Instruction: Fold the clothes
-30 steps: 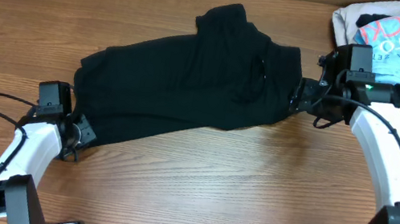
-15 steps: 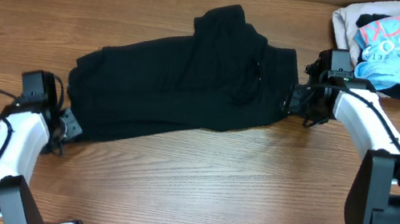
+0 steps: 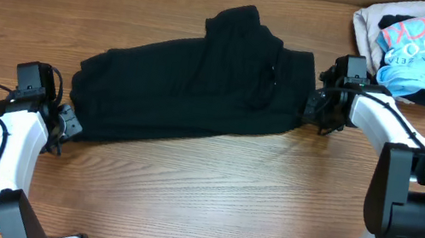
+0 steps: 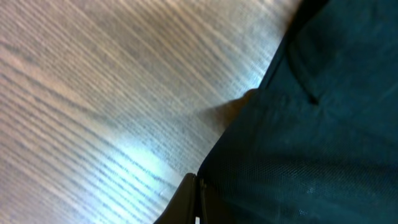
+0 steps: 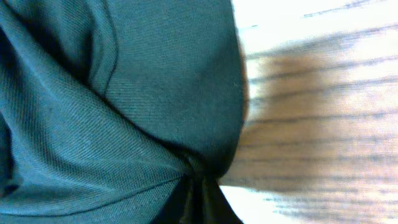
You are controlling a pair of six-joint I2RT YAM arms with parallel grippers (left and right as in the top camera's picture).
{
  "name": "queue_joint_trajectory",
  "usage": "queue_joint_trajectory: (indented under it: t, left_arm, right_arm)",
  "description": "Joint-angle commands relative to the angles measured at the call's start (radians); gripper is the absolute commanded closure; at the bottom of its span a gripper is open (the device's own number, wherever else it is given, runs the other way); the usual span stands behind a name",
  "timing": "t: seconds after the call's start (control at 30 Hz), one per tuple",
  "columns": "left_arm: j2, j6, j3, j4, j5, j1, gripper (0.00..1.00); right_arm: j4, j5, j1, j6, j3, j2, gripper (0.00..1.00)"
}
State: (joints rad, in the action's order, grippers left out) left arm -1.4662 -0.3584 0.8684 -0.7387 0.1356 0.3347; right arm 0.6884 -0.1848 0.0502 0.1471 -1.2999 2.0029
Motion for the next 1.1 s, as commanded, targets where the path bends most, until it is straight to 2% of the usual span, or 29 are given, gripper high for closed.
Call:
queue_joint_trajectory:
  t: [0.0, 0.33, 0.53, 0.83, 1.03, 1.07]
  left_arm:
    - [-0.004, 0.022, 0.020, -0.014, 0.033, 0.008, 0.96]
    - [-0.005, 0.022, 0.019, -0.089, 0.078, 0.008, 0.96]
    - [-0.005, 0.013, 0.019, -0.144, 0.130, 0.008, 0.94]
    - [-0.005, 0.012, 0.019, -0.143, 0.129, 0.007, 0.53]
    - [-0.005, 0.016, 0.030, -0.132, 0.122, 0.007, 0.25]
    - [-0.005, 0.026, 0.040, -0.127, 0.103, 0.007, 0.21]
  right_arm:
    - [0.060, 0.001, -0.043, 0.069, 0.003, 0.008, 0.96]
    - [0.451, 0.050, -0.269, 0.211, 0.004, -0.067, 0.96]
    - [0.521, 0.121, -0.360, 0.251, 0.051, -0.106, 0.96]
    - [0.498, 0.120, -0.375, 0.249, 0.111, -0.177, 0.96]
    - [0.495, 0.074, -0.375, 0.171, 0.106, -0.228, 0.74]
    - [0.495, 0.063, -0.375, 0.158, 0.105, -0.238, 0.66]
